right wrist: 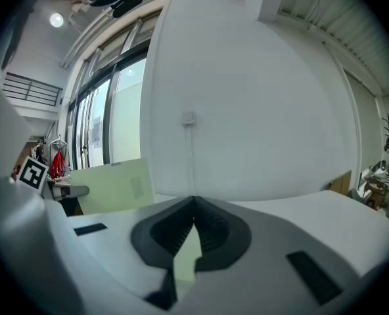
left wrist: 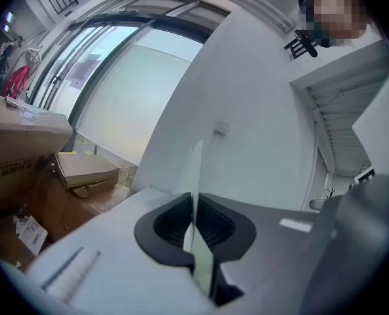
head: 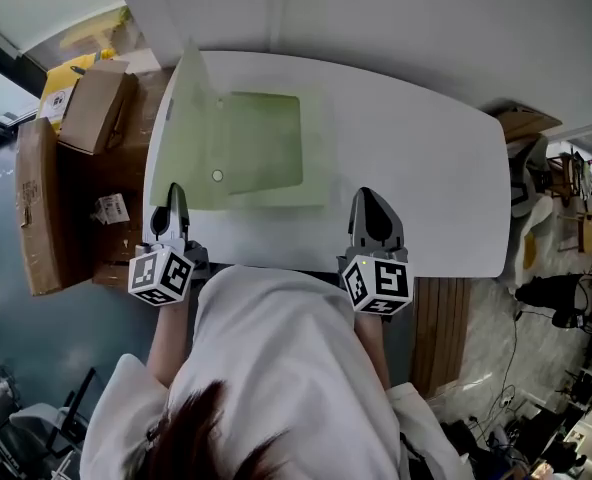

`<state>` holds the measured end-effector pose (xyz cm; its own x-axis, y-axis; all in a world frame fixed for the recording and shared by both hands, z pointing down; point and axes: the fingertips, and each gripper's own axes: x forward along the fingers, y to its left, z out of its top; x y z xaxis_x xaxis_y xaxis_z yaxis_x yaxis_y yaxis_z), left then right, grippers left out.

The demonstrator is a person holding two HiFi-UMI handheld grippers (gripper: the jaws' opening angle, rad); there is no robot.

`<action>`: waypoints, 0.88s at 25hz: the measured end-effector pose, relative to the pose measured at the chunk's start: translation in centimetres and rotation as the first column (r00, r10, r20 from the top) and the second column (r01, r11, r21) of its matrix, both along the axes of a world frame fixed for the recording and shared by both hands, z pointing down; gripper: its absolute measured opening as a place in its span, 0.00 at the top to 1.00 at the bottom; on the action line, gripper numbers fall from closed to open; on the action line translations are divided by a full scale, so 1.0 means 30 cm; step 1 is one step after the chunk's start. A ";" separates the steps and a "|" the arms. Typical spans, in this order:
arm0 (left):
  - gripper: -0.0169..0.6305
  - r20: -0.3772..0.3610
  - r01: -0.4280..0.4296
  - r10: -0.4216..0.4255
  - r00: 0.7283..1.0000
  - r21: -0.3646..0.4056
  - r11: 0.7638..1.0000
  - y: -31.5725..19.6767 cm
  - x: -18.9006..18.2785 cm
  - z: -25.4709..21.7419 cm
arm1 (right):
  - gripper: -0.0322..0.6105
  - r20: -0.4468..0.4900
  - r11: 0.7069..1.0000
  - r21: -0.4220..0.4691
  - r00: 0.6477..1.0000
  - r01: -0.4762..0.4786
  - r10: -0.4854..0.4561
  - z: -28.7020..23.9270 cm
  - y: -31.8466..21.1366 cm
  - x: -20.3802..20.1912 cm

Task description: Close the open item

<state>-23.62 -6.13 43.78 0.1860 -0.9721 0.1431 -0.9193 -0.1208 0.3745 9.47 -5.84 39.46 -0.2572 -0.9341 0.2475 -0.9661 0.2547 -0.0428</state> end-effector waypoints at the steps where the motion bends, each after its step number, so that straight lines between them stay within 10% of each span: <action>1: 0.95 0.001 -0.001 0.001 1.000 -0.001 1.000 0.001 0.002 0.000 | 0.94 0.001 1.000 -0.001 1.000 -0.003 0.003 0.000 0.003 0.003; 22: 0.95 0.025 -0.020 0.020 0.999 0.001 1.000 -0.008 0.022 -0.005 | 0.94 0.045 1.000 0.000 0.999 -0.020 0.020 0.005 0.003 0.012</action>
<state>-22.97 -6.37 43.63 0.2015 -0.9684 0.1469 -0.9260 -0.1395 0.3508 9.81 -5.75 39.62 -0.2496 -0.9392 0.2358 -0.9680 0.2356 -0.0863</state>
